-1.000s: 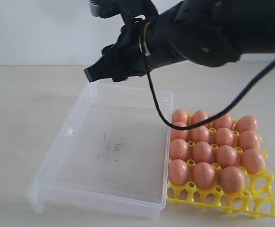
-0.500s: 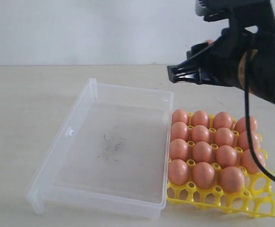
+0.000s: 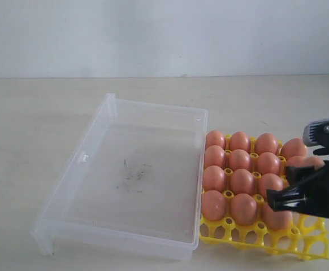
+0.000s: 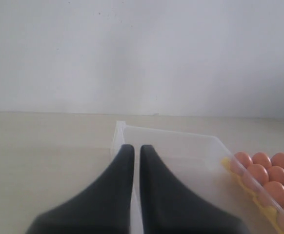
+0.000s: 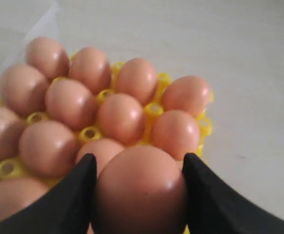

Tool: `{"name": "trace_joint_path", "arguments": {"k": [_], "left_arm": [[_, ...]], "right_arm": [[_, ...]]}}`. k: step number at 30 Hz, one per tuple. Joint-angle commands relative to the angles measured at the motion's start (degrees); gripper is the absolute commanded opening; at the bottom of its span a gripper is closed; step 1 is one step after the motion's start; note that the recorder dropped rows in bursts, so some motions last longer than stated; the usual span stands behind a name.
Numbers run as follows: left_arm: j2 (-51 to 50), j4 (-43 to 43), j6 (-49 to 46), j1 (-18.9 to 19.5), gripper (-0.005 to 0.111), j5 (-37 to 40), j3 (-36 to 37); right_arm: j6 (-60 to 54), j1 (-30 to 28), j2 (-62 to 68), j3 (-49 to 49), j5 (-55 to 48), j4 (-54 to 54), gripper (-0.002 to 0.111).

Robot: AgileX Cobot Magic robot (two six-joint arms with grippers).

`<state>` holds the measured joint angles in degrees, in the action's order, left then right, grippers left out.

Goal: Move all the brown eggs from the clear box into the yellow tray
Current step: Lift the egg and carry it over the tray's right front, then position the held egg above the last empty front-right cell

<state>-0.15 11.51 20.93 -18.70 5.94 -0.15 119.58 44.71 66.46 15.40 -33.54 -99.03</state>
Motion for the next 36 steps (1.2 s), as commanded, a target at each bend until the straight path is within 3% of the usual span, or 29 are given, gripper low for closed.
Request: {"name": "trace_joint_path", "arguments": {"k": [1, 9, 13, 16, 22, 24, 26, 28, 32, 36], "left_arm": [[0.15, -0.13, 0.47, -0.45, 0.004, -0.21, 0.15], [0.15, -0.13, 0.47, -0.45, 0.004, -0.33, 0.15], [0.15, -0.13, 0.47, -0.45, 0.004, -0.33, 0.15], [0.15, -0.13, 0.47, -0.45, 0.004, -0.33, 0.15], [0.15, -0.13, 0.47, -0.45, 0.004, -0.07, 0.15], [0.15, -0.13, 0.47, -0.45, 0.004, -0.07, 0.15], [0.15, -0.13, 0.47, -0.45, 0.004, -0.07, 0.15], [0.15, -0.13, 0.47, -0.45, 0.004, -0.07, 0.15], [0.15, -0.13, 0.47, -0.45, 0.004, -0.07, 0.15], [0.15, -0.13, 0.47, -0.45, 0.004, -0.07, 0.15]], "right_arm": [[0.32, -0.05, -0.66, 1.47, 19.04, -0.92, 0.0], [0.3, -0.16, -0.66, 8.16, 65.91, -0.92, 0.0], [0.3, -0.16, -0.66, 8.43, 76.69, 2.35, 0.0], [0.1, -0.16, -0.66, 8.61, 81.27, 12.79, 0.0], [-34.61, -0.16, -3.97, 14.81, 88.06, 38.16, 0.0], [-45.0, -0.16, -6.54, 18.2, 80.33, 38.42, 0.0], [-50.82, -0.16, -9.46, 21.62, 65.67, 32.47, 0.0], [-49.96, -0.16, -11.98, 24.16, 45.79, 27.4, 0.0], [-50.99, -0.16, -15.27, 27.12, 7.83, 27.28, 0.0], [-64.94, -0.16, -16.03, 29.16, -20.23, 31.41, 0.0]]}}
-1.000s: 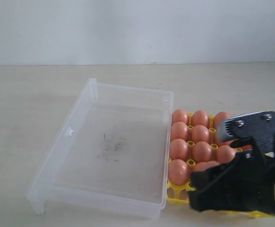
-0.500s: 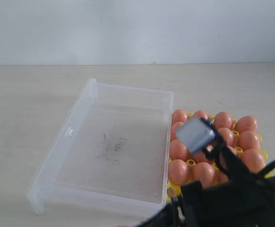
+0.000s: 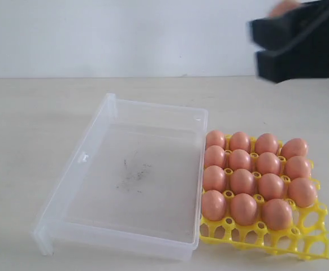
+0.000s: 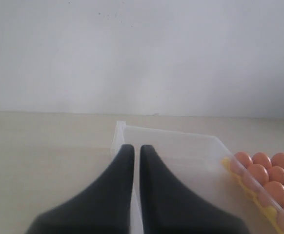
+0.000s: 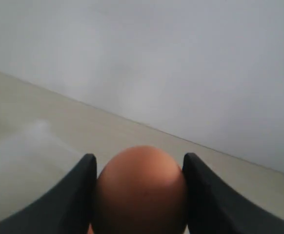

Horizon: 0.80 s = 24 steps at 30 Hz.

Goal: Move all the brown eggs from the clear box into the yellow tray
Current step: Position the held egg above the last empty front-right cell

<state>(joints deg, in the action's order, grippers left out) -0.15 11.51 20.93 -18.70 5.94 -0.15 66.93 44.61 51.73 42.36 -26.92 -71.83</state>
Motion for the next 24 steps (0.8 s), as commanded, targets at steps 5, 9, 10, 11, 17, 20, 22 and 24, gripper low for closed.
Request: {"name": "trace_joint_path", "arguments": {"k": [5, 9, 10, 11, 17, 20, 22, 24], "left_arm": [[0.15, -0.13, 0.47, -0.45, 0.004, -0.07, 0.15], [0.15, -0.13, 0.47, -0.45, 0.004, -0.25, 0.15], [0.15, -0.13, 0.47, -0.45, 0.004, -0.25, 0.15], [0.15, -0.13, 0.47, -0.45, 0.004, -0.25, 0.15], [0.15, -0.13, 0.47, -0.45, 0.004, -0.32, 0.15], [0.15, -0.13, 0.47, -0.45, 0.004, -0.32, 0.15], [0.15, -0.13, 0.47, -0.45, 0.004, -0.32, 0.15], [0.15, -0.13, 0.47, -0.45, 0.004, -0.32, 0.15]], "right_arm": [[-32.74, -0.06, -1.3, 3.0, -42.33, 23.02, 0.0], [-47.59, -0.06, -1.3, 2.04, -33.26, 47.11, 0.0], [-50.48, -0.06, -1.3, 1.36, -29.71, 52.57, 0.0], [-52.9, -0.06, -1.3, 0.48, -25.74, 56.75, 0.0], [-63.45, -0.06, -1.3, -10.06, 9.35, 69.83, 0.0], [-61.2, -0.06, -1.3, -16.58, 29.67, 69.83, 0.0], [-61.22, -0.06, -1.17, -20.23, 39.11, 69.97, 0.0], [-64.55, -0.06, -1.17, -23.64, 45.66, 72.6, 0.0]]}}
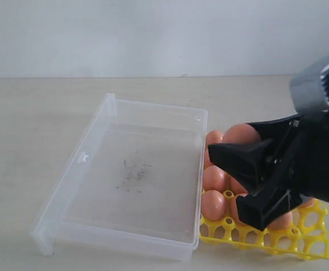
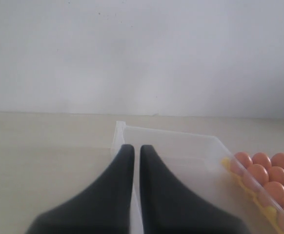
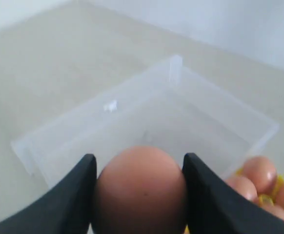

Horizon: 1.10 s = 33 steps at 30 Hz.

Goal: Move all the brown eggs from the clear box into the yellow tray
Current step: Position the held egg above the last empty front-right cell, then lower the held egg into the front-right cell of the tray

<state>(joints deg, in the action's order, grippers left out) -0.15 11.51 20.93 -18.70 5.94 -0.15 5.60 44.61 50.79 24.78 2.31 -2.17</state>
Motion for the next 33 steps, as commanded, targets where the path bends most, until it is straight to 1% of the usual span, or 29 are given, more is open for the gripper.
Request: {"name": "trace_joint_path", "arguments": {"k": [1, 2, 4, 6, 8, 10, 11, 12, 13, 16, 21, 27, 33], "left_arm": [[0.15, -0.13, 0.47, -0.45, 0.004, -0.32, 0.15], [0.15, -0.13, 0.47, -0.45, 0.004, -0.32, 0.15], [0.15, -0.13, 0.47, -0.45, 0.004, -0.32, 0.15], [0.15, -0.13, 0.47, -0.45, 0.004, -0.13, 0.15], [0.15, -0.13, 0.47, -0.45, 0.004, -0.13, 0.15], [0.15, -0.13, 0.47, -0.45, 0.004, -0.13, 0.15], [0.15, -0.13, 0.47, -0.45, 0.004, -0.13, 0.15], [0.15, -0.13, 0.47, -0.45, 0.004, -0.13, 0.15], [0.15, -0.13, 0.47, -0.45, 0.004, -0.13, 0.15], [0.15, -0.13, 0.47, -0.45, 0.004, -0.13, 0.15], [0.15, -0.13, 0.47, -0.45, 0.004, -0.13, 0.15], [0.15, -0.13, 0.47, -0.45, 0.004, -0.27, 0.15], [0.15, -0.13, 0.47, -0.45, 0.004, -0.27, 0.15]], "right_arm": [[-6.47, -0.06, -0.23, -7.62, 18.9, 7.31, 0.0], [-10.94, -0.06, -0.23, -9.38, 21.97, 12.25, 0.0], [-18.69, -0.06, -0.23, -13.55, 30.91, 27.33, 0.0], [-20.68, -0.06, -0.23, -17.74, 39.98, 36.2, 0.0], [-20.81, -0.06, -0.23, -21.99, 46.94, 39.18, 0.0], [-20.7, -0.06, -0.23, -24.78, 50.29, 39.36, 0.0], [-20.89, -0.06, -0.23, -24.78, 50.39, 39.67, 0.0], [-23.89, -0.06, -0.23, -24.78, 46.83, 42.15, 0.0], [-25.85, -0.06, -0.23, -24.78, 45.68, 41.85, 0.0], [-26.07, -0.06, -0.23, -24.78, 43.56, 40.32, 0.0], [-28.44, -0.06, 0.0, -24.78, 39.38, 40.81, 0.0], [-31.23, -0.06, 4.04, -24.78, 41.62, 44.86, 0.0], [-29.82, -0.06, 12.81, -24.78, 44.81, 45.67, 0.0]]}}
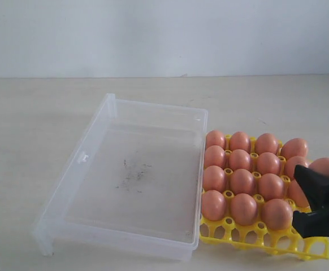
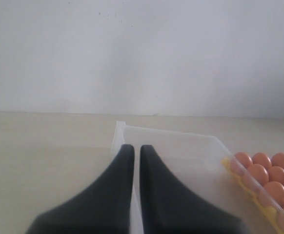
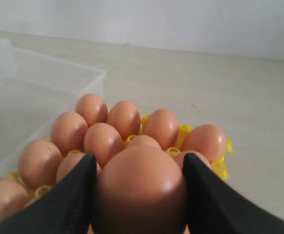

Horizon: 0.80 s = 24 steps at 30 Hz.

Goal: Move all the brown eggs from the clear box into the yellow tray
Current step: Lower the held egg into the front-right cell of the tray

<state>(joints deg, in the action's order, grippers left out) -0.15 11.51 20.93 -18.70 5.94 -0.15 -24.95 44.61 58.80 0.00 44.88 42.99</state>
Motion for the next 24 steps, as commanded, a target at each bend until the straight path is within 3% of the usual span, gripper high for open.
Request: {"name": "trace_joint_path", "arguments": {"k": [1, 16, 24], "left_arm": [[0.15, -0.13, 0.47, -0.45, 0.004, -0.27, 0.15], [0.15, -0.13, 0.47, -0.45, 0.004, -0.1, 0.15], [0.15, -0.13, 0.47, -0.45, 0.004, -0.1, 0.15]], "right_arm": [[0.91, -0.06, 6.44, 0.0, 2.83, 0.51, 0.0], [19.0, -0.06, 25.36, 0.0, 12.65, -3.26, 0.0], [23.95, -0.06, 28.59, 0.0, 14.86, -3.51, 0.0]]}}
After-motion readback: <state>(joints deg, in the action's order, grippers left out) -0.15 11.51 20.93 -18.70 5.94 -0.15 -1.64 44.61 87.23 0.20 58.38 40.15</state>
